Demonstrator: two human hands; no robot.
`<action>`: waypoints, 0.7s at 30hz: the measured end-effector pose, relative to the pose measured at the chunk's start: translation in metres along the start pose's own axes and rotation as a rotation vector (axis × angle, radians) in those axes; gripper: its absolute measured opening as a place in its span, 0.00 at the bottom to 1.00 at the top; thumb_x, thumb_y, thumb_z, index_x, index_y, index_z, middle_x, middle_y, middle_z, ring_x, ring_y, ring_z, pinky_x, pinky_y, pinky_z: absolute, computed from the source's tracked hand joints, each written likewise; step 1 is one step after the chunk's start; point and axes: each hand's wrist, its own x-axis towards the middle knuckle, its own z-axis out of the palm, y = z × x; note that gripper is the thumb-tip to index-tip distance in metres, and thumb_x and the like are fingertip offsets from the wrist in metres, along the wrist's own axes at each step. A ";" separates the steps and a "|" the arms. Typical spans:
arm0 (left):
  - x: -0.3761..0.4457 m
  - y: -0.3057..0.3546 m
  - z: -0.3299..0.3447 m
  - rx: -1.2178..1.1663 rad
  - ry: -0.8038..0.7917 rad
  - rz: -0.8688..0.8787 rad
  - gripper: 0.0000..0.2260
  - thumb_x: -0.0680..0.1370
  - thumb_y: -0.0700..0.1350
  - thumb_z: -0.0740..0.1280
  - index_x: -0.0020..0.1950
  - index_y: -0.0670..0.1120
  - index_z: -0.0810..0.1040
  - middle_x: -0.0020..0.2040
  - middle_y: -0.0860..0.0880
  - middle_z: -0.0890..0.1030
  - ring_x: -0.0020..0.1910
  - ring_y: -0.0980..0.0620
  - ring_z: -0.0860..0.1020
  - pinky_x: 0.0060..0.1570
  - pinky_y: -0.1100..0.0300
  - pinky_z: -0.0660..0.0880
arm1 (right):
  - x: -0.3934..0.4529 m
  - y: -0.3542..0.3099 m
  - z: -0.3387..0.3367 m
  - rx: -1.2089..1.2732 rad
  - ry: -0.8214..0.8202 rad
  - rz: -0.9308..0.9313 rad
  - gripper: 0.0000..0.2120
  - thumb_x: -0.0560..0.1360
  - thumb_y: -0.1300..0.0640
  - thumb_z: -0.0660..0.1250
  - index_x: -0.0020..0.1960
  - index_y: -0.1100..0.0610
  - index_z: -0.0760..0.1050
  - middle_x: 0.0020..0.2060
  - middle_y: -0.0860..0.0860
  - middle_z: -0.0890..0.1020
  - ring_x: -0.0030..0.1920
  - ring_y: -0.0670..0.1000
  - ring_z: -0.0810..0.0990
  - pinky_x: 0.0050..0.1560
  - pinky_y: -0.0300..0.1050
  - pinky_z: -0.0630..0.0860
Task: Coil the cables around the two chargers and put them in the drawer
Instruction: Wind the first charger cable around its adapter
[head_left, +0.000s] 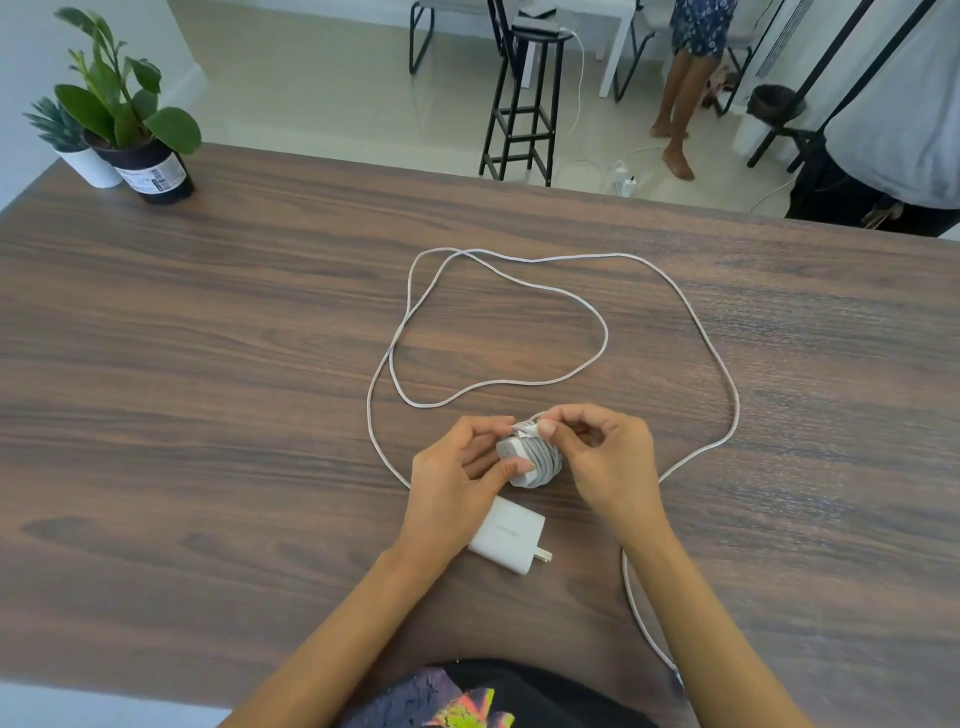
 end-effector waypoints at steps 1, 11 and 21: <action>0.000 0.000 0.000 -0.001 0.000 0.005 0.13 0.69 0.32 0.73 0.47 0.47 0.77 0.53 0.53 0.82 0.52 0.61 0.81 0.49 0.69 0.76 | 0.000 0.000 0.000 0.001 0.003 0.001 0.10 0.69 0.62 0.73 0.35 0.48 0.81 0.34 0.46 0.85 0.39 0.48 0.83 0.46 0.44 0.79; 0.001 -0.006 -0.002 -0.030 0.025 -0.012 0.12 0.70 0.32 0.73 0.46 0.48 0.81 0.53 0.51 0.83 0.54 0.56 0.81 0.57 0.58 0.77 | -0.001 0.003 0.001 0.016 -0.045 -0.021 0.07 0.71 0.61 0.72 0.39 0.50 0.81 0.37 0.44 0.83 0.40 0.42 0.81 0.45 0.37 0.75; 0.000 -0.004 -0.003 0.014 -0.023 0.035 0.11 0.72 0.33 0.71 0.51 0.44 0.81 0.55 0.51 0.82 0.54 0.57 0.81 0.55 0.62 0.77 | -0.008 0.007 0.005 0.057 -0.002 -0.039 0.09 0.70 0.62 0.73 0.37 0.48 0.82 0.36 0.45 0.83 0.39 0.43 0.81 0.43 0.39 0.76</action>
